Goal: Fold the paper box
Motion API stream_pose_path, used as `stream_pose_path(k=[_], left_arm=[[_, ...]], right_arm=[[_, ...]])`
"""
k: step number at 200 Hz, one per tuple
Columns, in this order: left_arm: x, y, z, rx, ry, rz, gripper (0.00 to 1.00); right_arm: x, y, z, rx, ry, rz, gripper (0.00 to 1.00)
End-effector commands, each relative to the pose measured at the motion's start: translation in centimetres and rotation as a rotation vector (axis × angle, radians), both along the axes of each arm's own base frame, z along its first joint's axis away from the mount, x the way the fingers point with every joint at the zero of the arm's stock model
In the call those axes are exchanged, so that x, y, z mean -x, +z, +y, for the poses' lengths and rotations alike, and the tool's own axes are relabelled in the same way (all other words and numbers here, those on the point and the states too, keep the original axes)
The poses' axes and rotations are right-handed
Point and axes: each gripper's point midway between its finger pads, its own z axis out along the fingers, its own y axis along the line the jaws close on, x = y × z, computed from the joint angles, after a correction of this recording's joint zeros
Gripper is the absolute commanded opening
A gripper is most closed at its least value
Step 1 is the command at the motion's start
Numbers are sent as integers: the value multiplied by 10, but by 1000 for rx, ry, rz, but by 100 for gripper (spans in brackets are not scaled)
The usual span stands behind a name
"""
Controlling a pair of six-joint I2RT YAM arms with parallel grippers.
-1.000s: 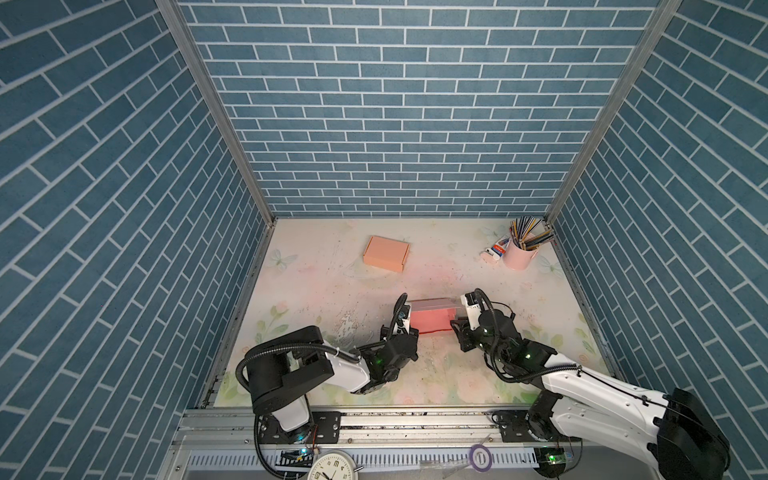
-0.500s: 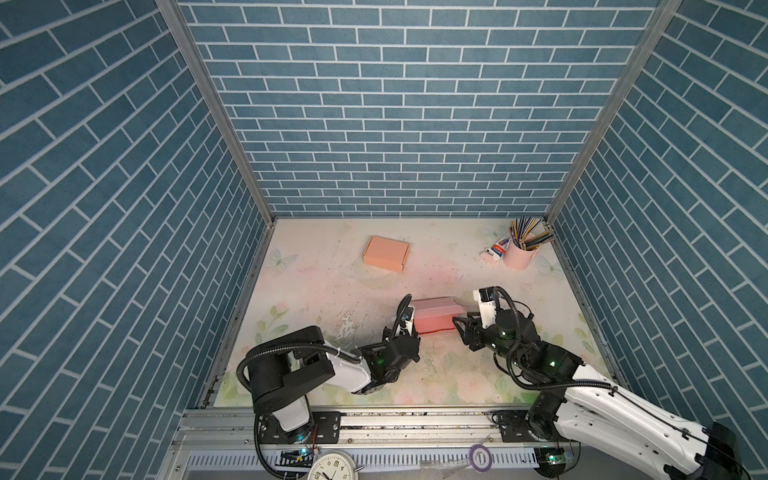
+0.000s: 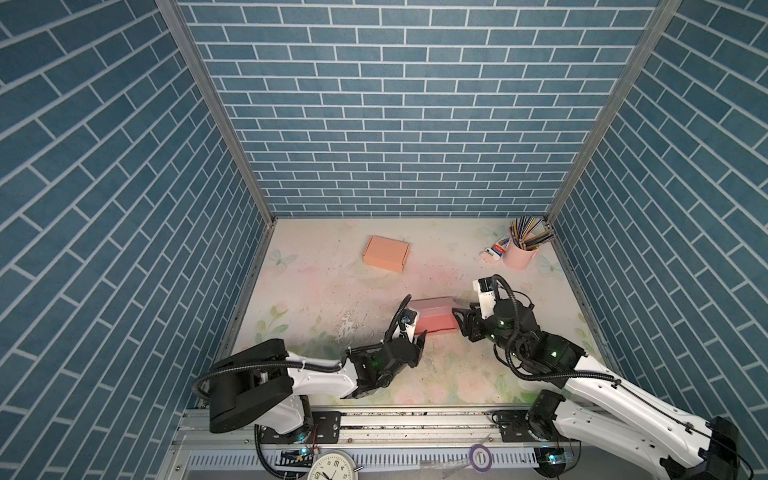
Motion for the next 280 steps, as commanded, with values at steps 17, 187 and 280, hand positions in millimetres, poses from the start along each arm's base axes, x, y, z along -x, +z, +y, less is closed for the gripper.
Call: stream_pose_path(k=[17, 187, 280], left_arm=[[34, -4, 4, -59, -109, 205, 74], [-12, 106, 15, 204, -132, 242, 87], [-55, 44, 17, 207, -59, 322, 81]], right_arm=[[-14, 7, 6, 38, 31, 6, 61], [-46, -54, 20, 174, 90, 150, 62], [-34, -86, 8, 193, 65, 218, 60]])
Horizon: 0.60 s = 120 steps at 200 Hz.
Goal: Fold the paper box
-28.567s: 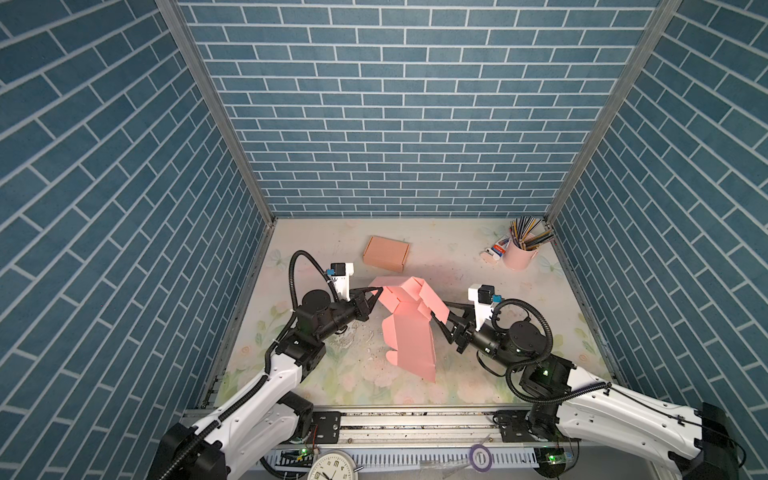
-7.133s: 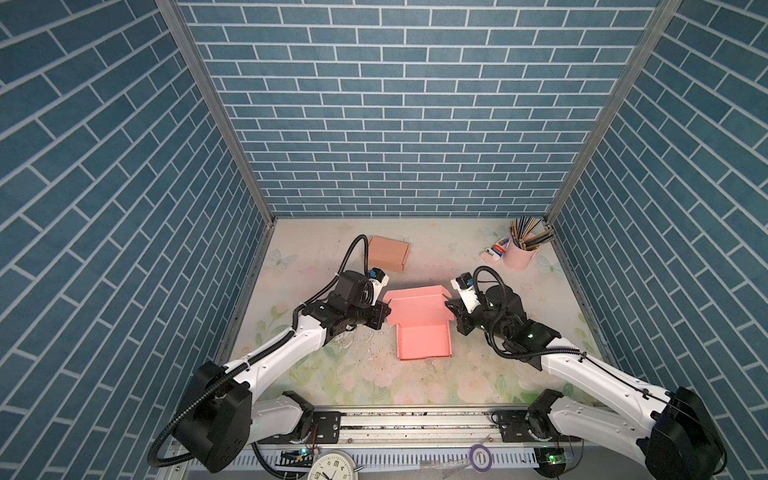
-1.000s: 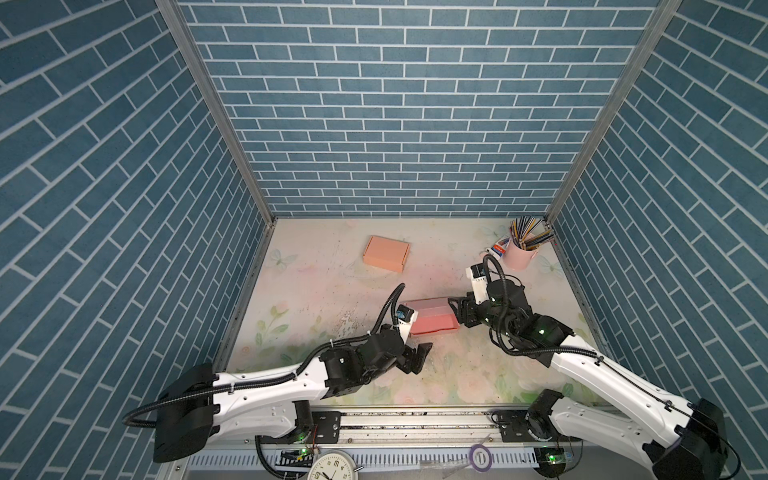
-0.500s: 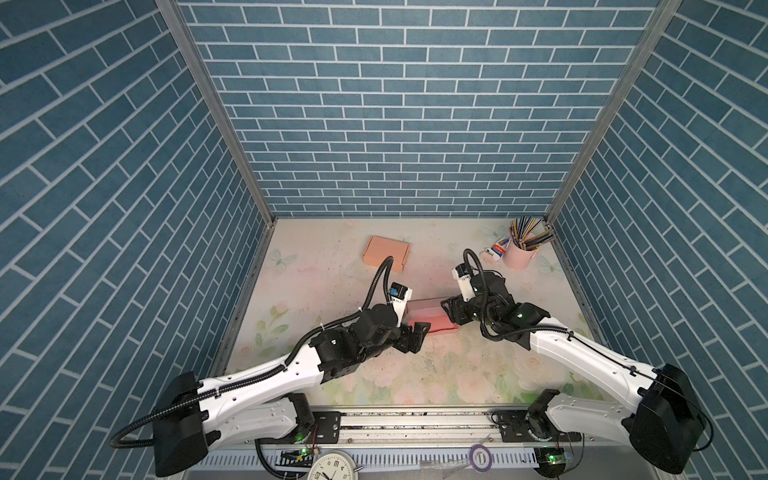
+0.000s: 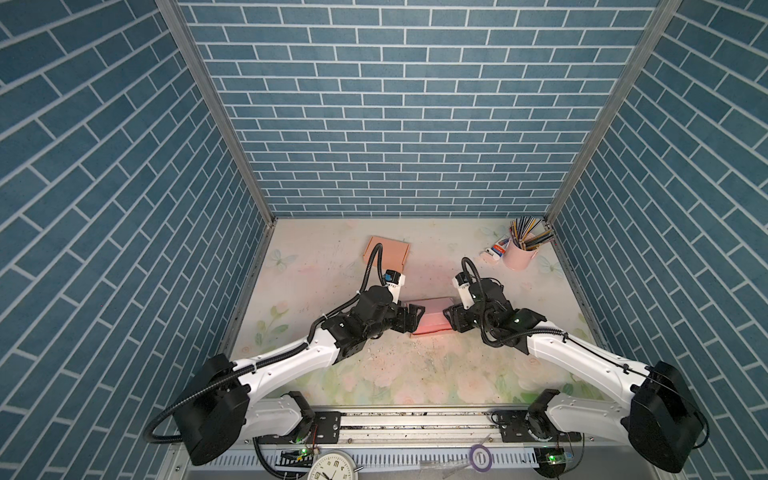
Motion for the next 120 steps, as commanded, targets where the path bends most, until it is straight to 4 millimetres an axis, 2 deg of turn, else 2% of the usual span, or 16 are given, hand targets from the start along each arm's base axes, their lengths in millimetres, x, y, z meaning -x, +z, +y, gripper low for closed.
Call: stream_pose_path(k=[1, 58, 120], left_arm=[[-7, -14, -1, 19, 5, 14, 81], [-6, -61, -1, -20, 2, 94, 75], [0, -89, 1, -46, -4, 144, 70]], right_arm=[[2, -6, -2, -3, -8, 14, 60], [10, -24, -8, 23, -16, 61, 60], [12, -39, -17, 35, -66, 82, 59]])
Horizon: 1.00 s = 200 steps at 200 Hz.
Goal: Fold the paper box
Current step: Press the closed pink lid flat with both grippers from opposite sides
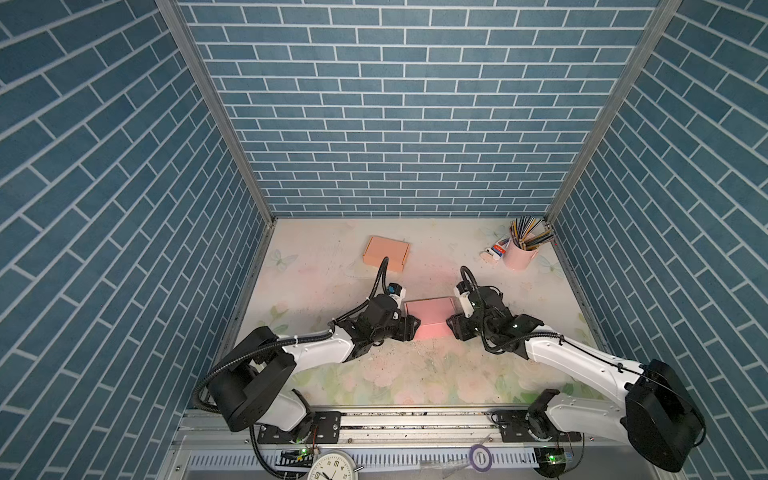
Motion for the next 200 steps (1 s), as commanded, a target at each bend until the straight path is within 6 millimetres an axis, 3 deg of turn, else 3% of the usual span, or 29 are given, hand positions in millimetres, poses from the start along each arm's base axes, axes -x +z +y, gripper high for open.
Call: stream_pose_path(k=[1, 49, 200], left_arm=[[-1, -6, 1, 16, 6, 6, 69], [2, -16, 3, 4, 8, 22, 66], [-4, -31, 9, -70, 23, 16, 57]], right_arm=[[-1, -9, -5, 1, -48, 17, 59], [0, -19, -15, 42, -88, 31, 58], [3, -30, -19, 58, -104, 58, 56]])
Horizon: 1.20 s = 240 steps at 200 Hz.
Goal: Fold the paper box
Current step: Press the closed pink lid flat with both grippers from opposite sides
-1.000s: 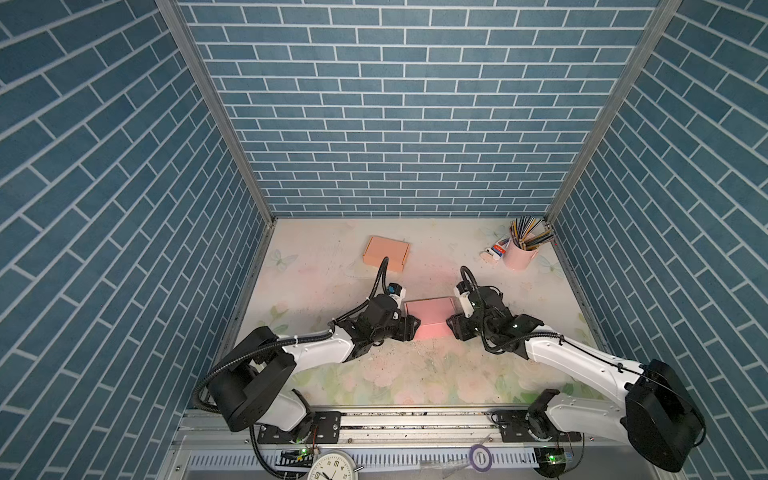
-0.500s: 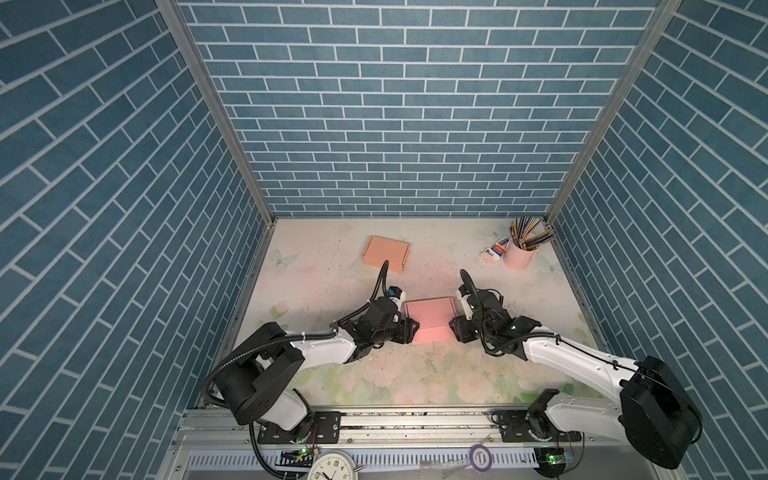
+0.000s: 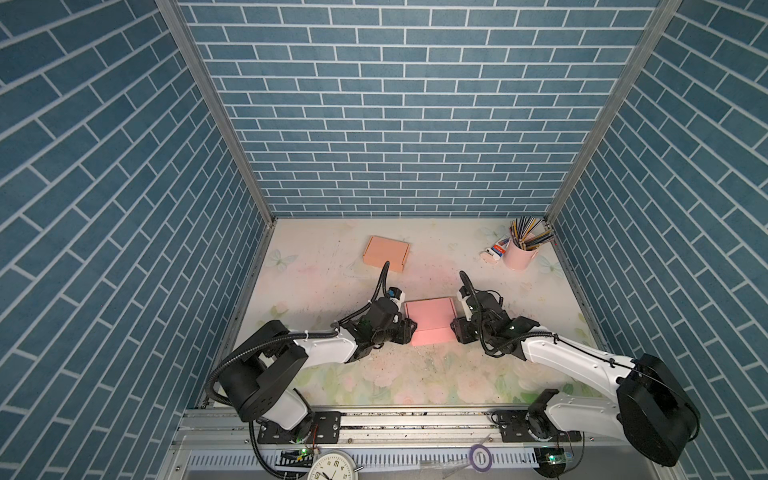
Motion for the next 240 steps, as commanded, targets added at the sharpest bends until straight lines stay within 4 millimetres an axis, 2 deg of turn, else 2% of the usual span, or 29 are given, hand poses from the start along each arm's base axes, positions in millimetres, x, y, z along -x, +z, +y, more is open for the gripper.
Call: stream_pose_path(k=[1, 52, 102, 152, 187, 240], left_arm=[[-4, -7, 4, -32, 13, -4, 57], [-4, -12, 6, -43, 16, 2, 55], [-5, -6, 6, -32, 17, -9, 54], [-4, 5, 8, -10, 15, -26, 54], [-4, 6, 7, 2, 7, -21, 54], [-5, 8, 3, 19, -6, -20, 53]], right_arm=[[2, -8, -6, 10, -32, 20, 56], [-1, 4, 1, -38, -25, -8, 56], [-7, 10, 9, -92, -23, -16, 57], [-9, 2, 11, -121, -22, 6, 57], [-9, -8, 10, -99, -29, 27, 56], [-6, -13, 12, -120, -22, 43, 56]])
